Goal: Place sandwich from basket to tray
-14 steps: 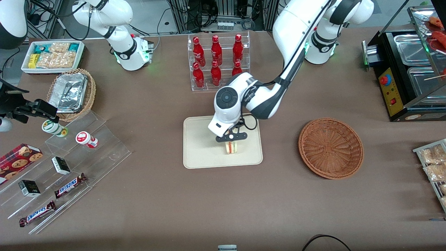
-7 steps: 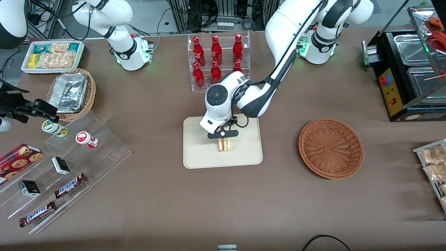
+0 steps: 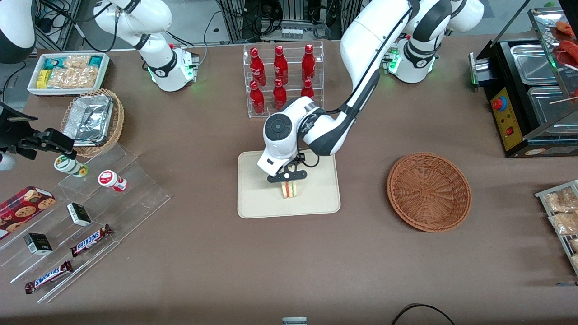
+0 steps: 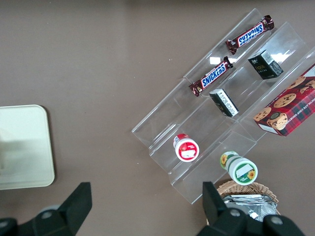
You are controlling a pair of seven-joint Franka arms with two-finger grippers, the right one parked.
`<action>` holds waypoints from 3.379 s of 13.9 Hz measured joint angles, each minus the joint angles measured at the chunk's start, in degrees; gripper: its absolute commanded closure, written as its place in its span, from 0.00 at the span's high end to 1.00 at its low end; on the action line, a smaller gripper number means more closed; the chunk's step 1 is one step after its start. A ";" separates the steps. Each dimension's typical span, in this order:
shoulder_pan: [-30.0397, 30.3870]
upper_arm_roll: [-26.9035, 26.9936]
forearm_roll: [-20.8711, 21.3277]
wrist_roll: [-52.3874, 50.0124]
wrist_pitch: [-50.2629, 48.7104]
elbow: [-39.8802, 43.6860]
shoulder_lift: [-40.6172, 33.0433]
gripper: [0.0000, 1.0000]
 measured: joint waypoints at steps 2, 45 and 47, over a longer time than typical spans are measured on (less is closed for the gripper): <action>0.00 0.03 0.00 -0.75 0.00 0.19 0.23 0.00; 32.93 3.50 -0.46 50.98 -32.30 -14.44 -39.73 1.00; 34.62 3.47 -0.86 53.10 -33.90 -14.46 -40.89 1.00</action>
